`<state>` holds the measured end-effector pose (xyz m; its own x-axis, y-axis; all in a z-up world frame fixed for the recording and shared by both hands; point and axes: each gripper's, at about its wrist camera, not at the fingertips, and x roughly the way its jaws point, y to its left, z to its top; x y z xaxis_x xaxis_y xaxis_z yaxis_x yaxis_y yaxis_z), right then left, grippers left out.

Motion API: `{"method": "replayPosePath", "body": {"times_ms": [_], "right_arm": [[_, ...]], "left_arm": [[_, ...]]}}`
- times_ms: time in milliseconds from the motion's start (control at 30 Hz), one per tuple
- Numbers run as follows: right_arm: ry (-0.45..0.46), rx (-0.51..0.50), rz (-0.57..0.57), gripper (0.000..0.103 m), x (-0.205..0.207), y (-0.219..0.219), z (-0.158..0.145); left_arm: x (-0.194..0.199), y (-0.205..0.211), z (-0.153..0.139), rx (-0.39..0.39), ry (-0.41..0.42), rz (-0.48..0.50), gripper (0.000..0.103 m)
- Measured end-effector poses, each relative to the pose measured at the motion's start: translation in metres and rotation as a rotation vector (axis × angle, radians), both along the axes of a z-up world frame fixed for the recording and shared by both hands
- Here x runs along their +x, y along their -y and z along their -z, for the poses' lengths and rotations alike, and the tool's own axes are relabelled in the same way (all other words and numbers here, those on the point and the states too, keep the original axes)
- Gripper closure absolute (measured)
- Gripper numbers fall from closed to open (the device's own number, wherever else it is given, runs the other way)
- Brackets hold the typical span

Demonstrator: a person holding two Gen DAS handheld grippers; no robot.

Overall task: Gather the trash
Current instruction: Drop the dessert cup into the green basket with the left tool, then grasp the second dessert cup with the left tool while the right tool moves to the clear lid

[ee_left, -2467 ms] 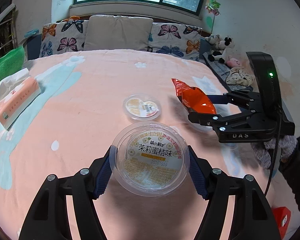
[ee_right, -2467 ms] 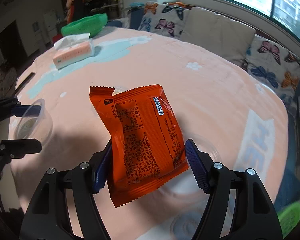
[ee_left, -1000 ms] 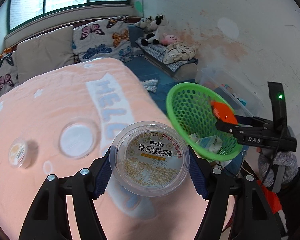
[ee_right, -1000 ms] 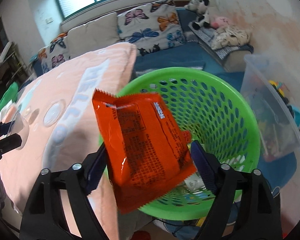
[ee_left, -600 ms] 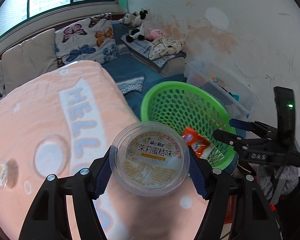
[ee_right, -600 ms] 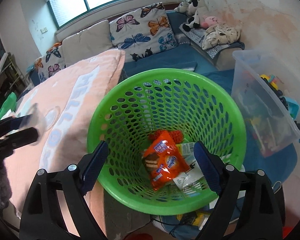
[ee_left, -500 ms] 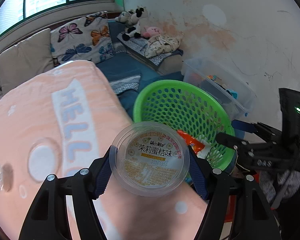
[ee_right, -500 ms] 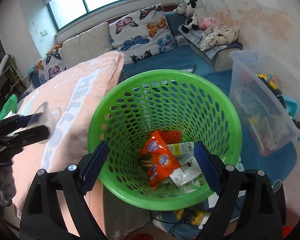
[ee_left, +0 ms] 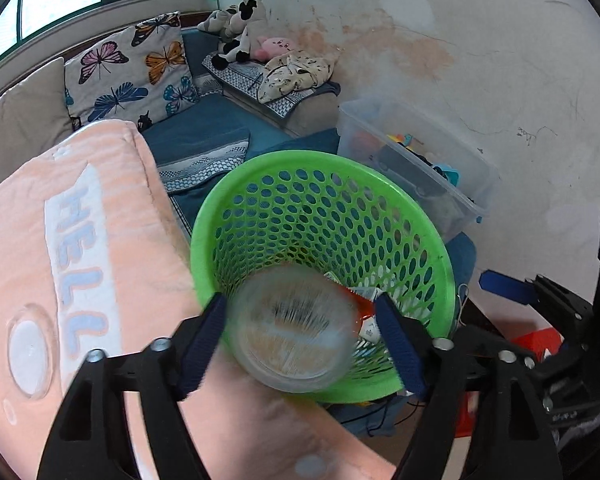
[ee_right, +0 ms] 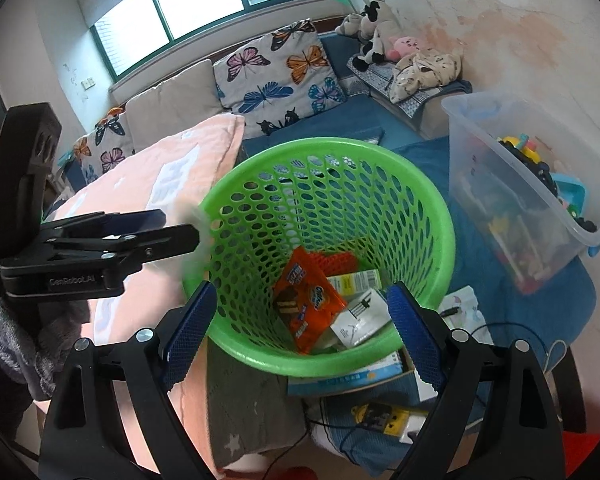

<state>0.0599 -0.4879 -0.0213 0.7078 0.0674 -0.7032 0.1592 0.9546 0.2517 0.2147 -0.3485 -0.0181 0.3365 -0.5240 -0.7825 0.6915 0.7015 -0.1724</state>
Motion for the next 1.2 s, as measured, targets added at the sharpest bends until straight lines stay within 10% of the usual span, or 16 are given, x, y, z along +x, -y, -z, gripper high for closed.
{"method": "replayPosePath", "body": {"times_ms": [433,1200], "right_arm": [[0.016,0.017,-0.043,0.016,-0.006,-0.021,-0.006],[0.032,-0.013,-0.317,0.016,0.066,-0.151,-0.027]], "left_arm": [[-0.011,-0.045,-0.005,-0.022,-0.005,-0.054,0.020],[0.011,-0.259,-0.005,0.022,0.056,-0.484,0.019]]}}
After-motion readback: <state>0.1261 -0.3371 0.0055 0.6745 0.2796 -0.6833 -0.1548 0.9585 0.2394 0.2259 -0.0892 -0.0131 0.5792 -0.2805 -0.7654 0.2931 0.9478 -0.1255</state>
